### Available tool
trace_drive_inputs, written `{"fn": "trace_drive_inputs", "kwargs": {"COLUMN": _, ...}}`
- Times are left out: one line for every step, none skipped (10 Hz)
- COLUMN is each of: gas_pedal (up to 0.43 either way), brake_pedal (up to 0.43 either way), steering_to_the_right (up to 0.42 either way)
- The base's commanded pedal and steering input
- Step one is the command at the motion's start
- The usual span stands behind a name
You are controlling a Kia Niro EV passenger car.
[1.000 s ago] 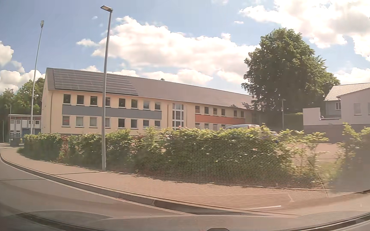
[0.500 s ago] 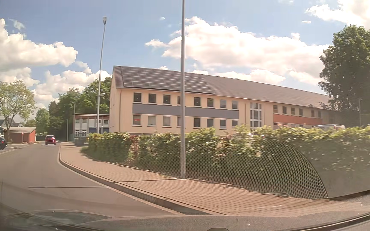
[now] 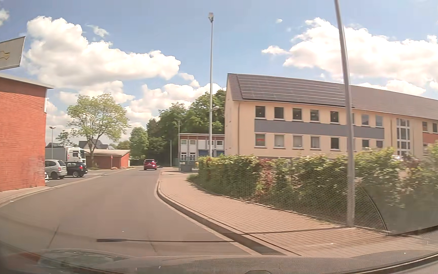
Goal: Follow the waypoints while adhering to traffic rules and regulations
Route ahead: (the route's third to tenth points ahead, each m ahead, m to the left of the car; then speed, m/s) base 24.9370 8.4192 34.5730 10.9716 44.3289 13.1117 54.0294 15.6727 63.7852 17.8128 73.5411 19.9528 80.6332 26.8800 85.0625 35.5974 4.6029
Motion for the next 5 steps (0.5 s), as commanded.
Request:
{"fn": "trace_drive_inputs", "kwargs": {"gas_pedal": 0.299, "brake_pedal": 0.0, "steering_to_the_right": -0.525}}
{"fn": "trace_drive_inputs", "kwargs": {"gas_pedal": 0.299, "brake_pedal": 0.0, "steering_to_the_right": -0.472}}
{"fn": "trace_drive_inputs", "kwargs": {"gas_pedal": 0.311, "brake_pedal": 0.0, "steering_to_the_right": -0.423}}
{"fn": "trace_drive_inputs", "kwargs": {"gas_pedal": 0.319, "brake_pedal": 0.0, "steering_to_the_right": -0.357}}
{"fn": "trace_drive_inputs", "kwargs": {"gas_pedal": 0.331, "brake_pedal": 0.0, "steering_to_the_right": -0.299}}
